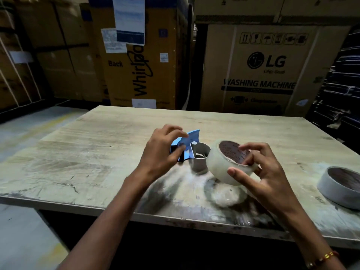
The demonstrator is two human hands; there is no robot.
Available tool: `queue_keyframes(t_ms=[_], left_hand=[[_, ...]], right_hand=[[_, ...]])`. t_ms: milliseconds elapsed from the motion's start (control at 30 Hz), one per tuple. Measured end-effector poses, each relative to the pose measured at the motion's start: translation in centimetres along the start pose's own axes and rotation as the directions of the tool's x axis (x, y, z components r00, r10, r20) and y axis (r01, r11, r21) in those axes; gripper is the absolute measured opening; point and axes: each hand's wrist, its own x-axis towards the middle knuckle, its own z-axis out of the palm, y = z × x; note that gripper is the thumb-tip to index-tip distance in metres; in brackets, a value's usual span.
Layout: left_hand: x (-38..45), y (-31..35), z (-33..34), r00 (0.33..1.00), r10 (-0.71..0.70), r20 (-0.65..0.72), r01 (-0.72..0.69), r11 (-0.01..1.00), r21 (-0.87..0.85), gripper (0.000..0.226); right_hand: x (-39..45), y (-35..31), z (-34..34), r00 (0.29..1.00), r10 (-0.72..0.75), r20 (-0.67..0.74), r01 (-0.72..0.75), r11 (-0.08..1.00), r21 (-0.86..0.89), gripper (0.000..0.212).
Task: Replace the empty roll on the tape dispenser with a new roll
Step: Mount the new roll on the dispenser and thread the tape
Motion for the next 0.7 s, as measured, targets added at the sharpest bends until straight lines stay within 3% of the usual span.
queue_keyframes(t_ms=[33, 100, 200, 367, 700], left_hand=[[1.3, -1.0, 0.2, 0.989, 0.012, 0.149, -0.025, 0.996, 0.090, 0.046], [3.4, -2.4, 1.0, 0.902, -0.045, 0.429, -0.024, 0.988, 0.154, 0.072], [5.2, -3.6, 2.3, 0.781, -0.099, 0.616, -0.001, 0.987, 0.159, 0.074], [5.2, -2.8, 2.8, 0.821, -0.141, 0.553, 0.032, 0.979, 0.203, 0.049], [-3.8, 4.6, 4.4, 0.945, -0.185, 0.271, 0.138, 0.973, 0.183, 0.039]], right_hand=[[-0.1, 0.3, 0.0, 1.000, 0.007, -0.016, -0.006, 1.000, 0.011, 0.036], [-0.3, 0.6, -0.1, 0.999, 0.033, -0.035, -0.032, 0.999, 0.036, 0.037], [-0.9, 0.8, -0.4, 0.997, 0.067, -0.041, -0.064, 0.995, 0.078, 0.044], [-1.5, 0.9, -1.3, 0.994, 0.101, -0.036, -0.098, 0.992, 0.083, 0.051], [-2.1, -0.5, -1.5, 0.998, 0.052, -0.046, -0.049, 0.996, 0.071, 0.039]])
